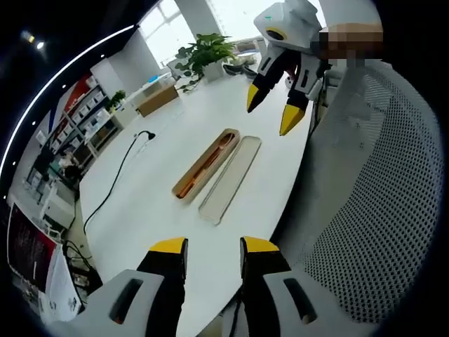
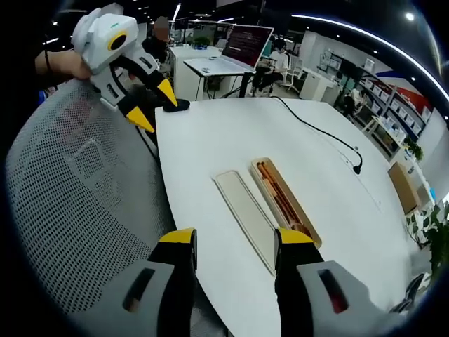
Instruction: Arrange the utensils inside the cutlery case until each visible utensil rests in its matching compartment.
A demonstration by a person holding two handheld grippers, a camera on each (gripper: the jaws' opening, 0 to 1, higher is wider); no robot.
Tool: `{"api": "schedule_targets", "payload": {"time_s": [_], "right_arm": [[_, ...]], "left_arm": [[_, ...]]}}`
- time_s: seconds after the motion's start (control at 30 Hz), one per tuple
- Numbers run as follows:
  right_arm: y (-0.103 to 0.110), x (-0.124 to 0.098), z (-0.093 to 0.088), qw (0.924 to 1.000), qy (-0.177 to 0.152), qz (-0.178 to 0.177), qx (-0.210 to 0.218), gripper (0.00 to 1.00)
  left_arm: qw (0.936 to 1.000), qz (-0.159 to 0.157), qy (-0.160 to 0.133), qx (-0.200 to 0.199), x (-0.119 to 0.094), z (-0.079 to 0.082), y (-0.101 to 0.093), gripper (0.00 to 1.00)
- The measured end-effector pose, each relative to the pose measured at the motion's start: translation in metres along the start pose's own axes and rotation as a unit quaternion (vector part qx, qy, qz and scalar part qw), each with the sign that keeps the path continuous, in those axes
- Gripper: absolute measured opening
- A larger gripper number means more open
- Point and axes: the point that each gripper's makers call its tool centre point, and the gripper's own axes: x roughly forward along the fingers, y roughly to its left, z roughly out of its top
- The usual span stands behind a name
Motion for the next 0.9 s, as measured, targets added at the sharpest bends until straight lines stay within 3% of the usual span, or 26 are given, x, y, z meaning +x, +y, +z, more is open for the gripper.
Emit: {"api": "schedule_targets", "payload": {"time_s": [0.17,0.47,0.57,0.67,0.77,0.9], "right_arm": [[-0.002,-0.002,0.002,0.9999,-0.008,0.003,0.007,0.42],[-0.007,-0.009,0.007,0.999,-0.03,0.03,0.015,0.41],[-0.014,-0.008,0.0,0.9988,-0.024,0.043,0.006,0.41],[-0.022,-0.006,-0.006,0.9981,-0.022,0.057,0.0,0.41],[-0.029,-0.002,-0.016,0.9978,-0.002,0.063,-0.021,0.42],[-0.039,0.005,-0.028,0.9969,0.018,0.07,-0.031,0.43]], "left_arm": [[0.9998,-0.011,-0.017,-0.003,0.004,0.009,0.008,0.34],[0.9985,-0.049,-0.008,0.025,0.023,0.01,0.021,0.37],[0.9964,-0.08,0.014,0.026,0.032,0.003,0.02,0.37],[0.9951,-0.087,0.021,0.042,0.042,0.001,0.024,0.38],[0.9935,-0.097,0.03,0.052,0.051,-0.002,0.026,0.44],[0.9894,-0.125,0.044,0.06,0.068,-0.008,0.024,0.43]]}}
